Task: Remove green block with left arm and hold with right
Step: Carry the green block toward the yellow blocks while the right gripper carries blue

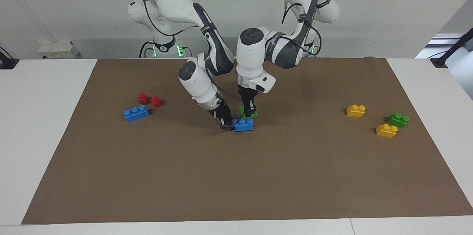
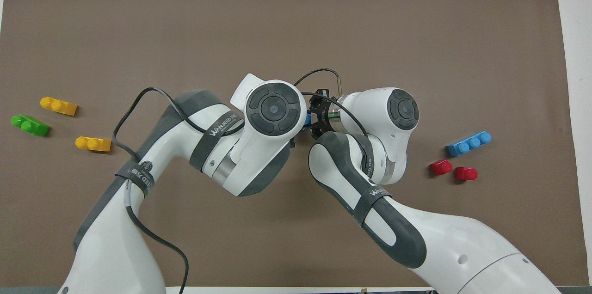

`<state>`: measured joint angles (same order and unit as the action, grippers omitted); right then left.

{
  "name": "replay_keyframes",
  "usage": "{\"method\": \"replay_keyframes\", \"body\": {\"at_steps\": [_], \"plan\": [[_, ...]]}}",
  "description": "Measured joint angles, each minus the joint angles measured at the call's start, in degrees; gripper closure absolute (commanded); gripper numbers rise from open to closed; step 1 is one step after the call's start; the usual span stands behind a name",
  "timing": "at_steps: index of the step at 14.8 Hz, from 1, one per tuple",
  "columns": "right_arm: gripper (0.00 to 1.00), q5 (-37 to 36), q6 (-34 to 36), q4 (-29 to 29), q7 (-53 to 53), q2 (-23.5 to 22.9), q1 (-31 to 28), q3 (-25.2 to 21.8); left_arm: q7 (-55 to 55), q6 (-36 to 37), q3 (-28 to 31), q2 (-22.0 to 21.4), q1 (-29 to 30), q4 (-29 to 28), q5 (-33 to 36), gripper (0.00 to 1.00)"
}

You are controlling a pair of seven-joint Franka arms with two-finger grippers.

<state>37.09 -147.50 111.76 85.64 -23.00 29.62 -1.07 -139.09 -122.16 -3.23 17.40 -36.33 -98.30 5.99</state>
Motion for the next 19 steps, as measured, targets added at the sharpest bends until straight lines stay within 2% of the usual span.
{"method": "replay_keyframes", "body": {"at_steps": [3, 6, 8, 11, 14, 16, 19], "plan": [[1.0, 0.0, 0.9, -1.0, -0.5, 0.0, -1.3, -0.3, 2.5, 2.4, 0.3, -2.2, 1.2, -0.2, -0.1, 1.0], [1.0, -0.1, 8.4, -4.0, -6.1, 0.1, -5.9, -0.7, 6.9, 3.6, 0.3, -2.9, 3.6, -0.3, -0.3, 1.0], [1.0, -0.2, 14.4, -5.3, -13.7, 0.6, -11.1, -1.1, 12.4, 4.3, 0.4, -3.1, 6.1, -0.4, -1.1, 1.0], [1.0, -2.0, 21.9, -5.5, -25.4, 1.0, -20.9, -1.5, 22.8, 4.8, 0.5, -3.1, 11.0, -0.9, -3.2, 1.0], [1.0, -5.3, 25.4, -4.8, -32.0, 1.1, -28.8, -1.6, 36.1, 4.8, 0.6, -3.2, 17.4, -2.2, -5.6, 1.0], [1.0, -5.8, 27.2, -4.6, -35.0, 1.1, -32.4, -1.6, 45.9, 4.8, 0.7, -3.2, 22.0, -3.1, -6.3, 1.0], [1.0, -5.9, 27.5, -3.7, -37.3, 1.2, -34.9, -1.6, 59.8, 4.8, 0.8, -3.7, 28.8, -5.0, -6.5, 1.0]]}}
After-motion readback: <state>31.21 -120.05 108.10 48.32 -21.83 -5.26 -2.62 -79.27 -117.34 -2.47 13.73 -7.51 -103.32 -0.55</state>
